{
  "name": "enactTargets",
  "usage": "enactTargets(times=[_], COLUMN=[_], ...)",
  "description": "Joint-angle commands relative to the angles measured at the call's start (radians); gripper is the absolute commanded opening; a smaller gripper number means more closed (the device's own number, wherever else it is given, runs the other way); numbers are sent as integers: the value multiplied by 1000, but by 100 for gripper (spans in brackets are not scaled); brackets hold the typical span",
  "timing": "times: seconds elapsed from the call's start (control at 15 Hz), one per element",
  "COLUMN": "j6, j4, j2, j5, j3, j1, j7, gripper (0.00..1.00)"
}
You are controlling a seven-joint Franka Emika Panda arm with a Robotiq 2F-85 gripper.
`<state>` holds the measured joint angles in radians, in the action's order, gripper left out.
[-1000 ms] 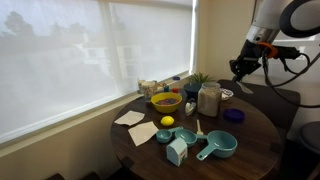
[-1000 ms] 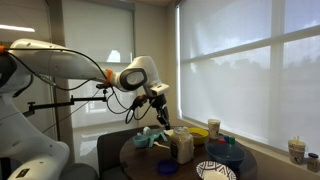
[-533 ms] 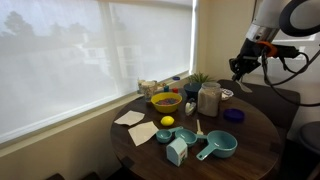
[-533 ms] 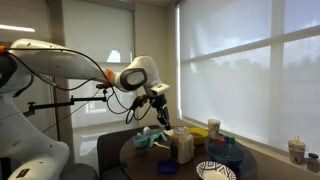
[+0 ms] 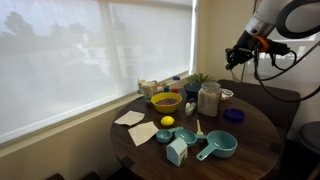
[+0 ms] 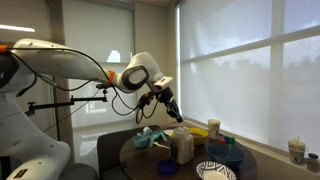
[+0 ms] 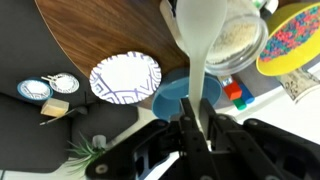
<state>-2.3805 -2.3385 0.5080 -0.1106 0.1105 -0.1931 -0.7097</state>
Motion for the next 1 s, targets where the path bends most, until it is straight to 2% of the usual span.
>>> enactTargets(times=[0.0, 0.2, 0.47, 0.93], j6=[-178, -268, -347, -400], j4=[51, 61, 62, 50], j2=[-77, -123, -171, -196], j5=[-88, -137, -273, -469], j3=[39, 77, 148, 274], j1=[-68, -113, -170, -264], j7=[-83, -164, -311, -524], gripper=[3, 3, 3, 3])
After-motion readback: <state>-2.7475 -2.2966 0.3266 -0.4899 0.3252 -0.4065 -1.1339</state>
